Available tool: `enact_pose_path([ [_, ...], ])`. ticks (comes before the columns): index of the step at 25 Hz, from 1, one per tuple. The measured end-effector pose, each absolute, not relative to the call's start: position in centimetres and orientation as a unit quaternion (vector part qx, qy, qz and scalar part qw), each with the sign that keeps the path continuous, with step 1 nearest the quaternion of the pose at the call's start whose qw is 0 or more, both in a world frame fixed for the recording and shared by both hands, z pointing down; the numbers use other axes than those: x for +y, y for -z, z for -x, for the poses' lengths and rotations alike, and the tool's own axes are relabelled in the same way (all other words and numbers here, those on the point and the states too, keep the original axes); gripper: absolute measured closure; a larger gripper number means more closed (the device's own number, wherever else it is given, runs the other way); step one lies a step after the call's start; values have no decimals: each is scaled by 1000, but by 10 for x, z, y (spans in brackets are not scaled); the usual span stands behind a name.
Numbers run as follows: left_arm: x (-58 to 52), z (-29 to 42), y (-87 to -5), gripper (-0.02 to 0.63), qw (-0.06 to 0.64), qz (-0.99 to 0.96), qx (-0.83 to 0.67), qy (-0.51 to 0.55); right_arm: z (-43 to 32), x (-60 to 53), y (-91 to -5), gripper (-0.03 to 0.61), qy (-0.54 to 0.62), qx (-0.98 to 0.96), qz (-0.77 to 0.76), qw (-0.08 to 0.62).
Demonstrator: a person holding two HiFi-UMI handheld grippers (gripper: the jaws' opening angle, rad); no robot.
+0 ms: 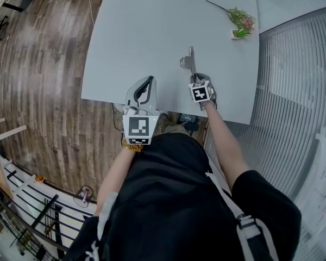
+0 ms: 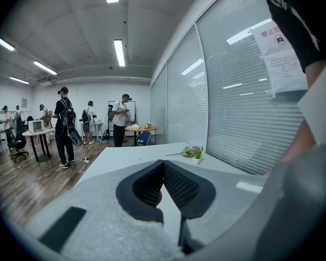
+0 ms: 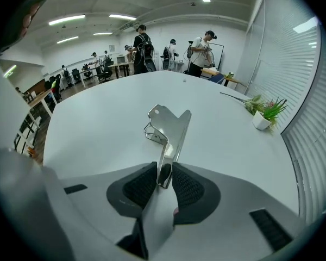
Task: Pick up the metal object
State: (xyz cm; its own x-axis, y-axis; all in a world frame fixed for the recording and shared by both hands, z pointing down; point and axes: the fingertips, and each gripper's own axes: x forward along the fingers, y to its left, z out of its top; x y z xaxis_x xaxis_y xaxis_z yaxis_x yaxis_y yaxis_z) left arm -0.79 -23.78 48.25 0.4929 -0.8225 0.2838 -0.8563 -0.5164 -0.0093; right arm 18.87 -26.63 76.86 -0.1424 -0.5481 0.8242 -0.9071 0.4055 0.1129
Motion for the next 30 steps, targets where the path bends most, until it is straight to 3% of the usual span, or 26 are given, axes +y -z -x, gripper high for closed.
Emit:
enact_pose_path([
  [11, -235, 10, -484, 607, 65, -860, -489, -127, -197, -265, -778, 508, -307, -715, -527, 342],
  [18, -234, 9, -484, 607, 66, -860, -490, -126, -197, -264, -777, 522, -285, -712, -521, 373],
  [30, -235, 11, -483, 607, 66, -859, -492, -124, -200, -264, -775, 554, -307, -700, -538, 356],
])
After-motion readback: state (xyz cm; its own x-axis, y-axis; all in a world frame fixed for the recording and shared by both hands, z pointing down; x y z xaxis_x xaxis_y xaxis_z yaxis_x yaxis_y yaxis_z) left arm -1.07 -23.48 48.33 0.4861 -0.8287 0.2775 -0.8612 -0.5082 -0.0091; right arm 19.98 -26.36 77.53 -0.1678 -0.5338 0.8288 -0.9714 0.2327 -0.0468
